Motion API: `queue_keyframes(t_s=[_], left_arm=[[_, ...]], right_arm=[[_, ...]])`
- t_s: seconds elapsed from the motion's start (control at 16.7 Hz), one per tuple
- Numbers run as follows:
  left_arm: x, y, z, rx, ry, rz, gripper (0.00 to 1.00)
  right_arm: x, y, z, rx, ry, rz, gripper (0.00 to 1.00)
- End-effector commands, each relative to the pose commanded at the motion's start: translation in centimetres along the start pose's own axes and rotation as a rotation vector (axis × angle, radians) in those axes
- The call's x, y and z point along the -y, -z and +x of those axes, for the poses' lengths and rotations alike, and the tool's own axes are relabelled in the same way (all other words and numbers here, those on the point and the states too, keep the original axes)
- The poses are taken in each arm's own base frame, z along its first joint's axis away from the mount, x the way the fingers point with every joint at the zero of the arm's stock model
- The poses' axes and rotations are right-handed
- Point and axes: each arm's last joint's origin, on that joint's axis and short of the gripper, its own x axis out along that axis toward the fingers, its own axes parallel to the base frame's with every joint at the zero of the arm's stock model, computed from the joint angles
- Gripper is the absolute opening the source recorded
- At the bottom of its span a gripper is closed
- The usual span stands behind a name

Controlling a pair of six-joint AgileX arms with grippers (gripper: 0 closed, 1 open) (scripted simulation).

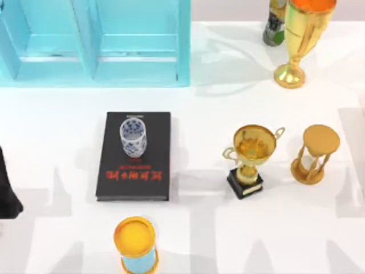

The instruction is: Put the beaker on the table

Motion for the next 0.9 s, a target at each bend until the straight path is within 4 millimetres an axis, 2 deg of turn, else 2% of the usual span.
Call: queue_keyframes(t_s=[0.24,0.48,0.66,0.9], left_arm=[[0.1,-0.2,0.1,-0.038,0.011,-0.001,1.00],[0.7,-1.8,0.5,-0.232,0.067,-0.005,1.00],[1.5,-4.6,1.5,-0.415,0.120,-0.013,1.00],[3.4,-10.2,4.6,-0.635,0.186,-0.034,1.00]], right_arm=[[0.0,0.0,0.0,0.000,0.000,0.000,1.00],[0.0,0.0,0.0,0.000,0.000,0.000,1.00],[0.0,0.0,0.0,0.000,0.000,0.000,1.00],[0.0,0.0,0.0,0.000,0.000,0.000,1.00]])
